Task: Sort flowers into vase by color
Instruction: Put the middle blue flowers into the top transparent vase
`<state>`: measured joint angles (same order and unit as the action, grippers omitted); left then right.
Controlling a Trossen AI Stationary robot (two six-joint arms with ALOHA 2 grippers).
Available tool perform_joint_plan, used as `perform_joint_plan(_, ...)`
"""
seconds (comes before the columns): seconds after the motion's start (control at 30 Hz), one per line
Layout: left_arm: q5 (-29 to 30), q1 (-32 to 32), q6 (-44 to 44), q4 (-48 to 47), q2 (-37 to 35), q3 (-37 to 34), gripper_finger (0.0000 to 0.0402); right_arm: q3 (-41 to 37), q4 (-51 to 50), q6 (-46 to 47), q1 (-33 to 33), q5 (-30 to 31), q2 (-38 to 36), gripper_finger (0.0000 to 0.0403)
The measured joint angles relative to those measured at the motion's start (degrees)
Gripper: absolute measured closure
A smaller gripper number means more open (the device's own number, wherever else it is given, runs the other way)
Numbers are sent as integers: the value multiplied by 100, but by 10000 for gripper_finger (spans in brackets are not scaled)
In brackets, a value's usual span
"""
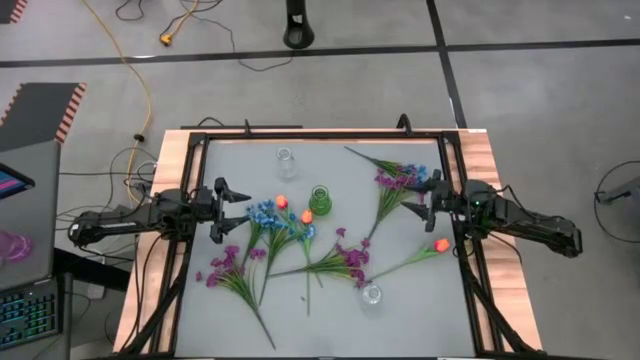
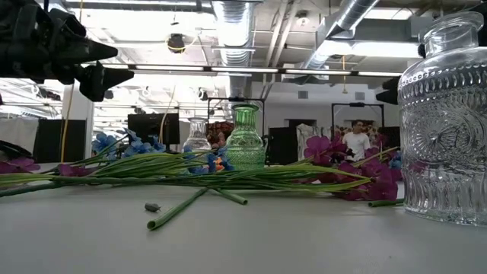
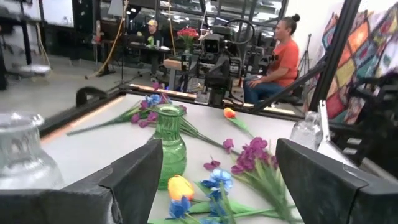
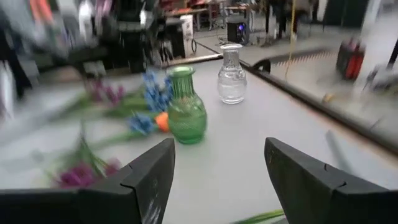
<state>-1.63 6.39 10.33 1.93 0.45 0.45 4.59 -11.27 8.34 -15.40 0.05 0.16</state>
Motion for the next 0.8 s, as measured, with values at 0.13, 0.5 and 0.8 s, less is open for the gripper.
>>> perform_joint_plan(0.13,0,1,563,0,-2,2,99,-16,137,1421,0,0,0,127)
perform_joint_plan(0.5,53,1,1046,3,0,1,99,-16,207,1971,0,-1,0,127)
perform_joint_plan(0.8,794,2,1040,66,0,2,99,-4,224,1971,0,-2,0,127)
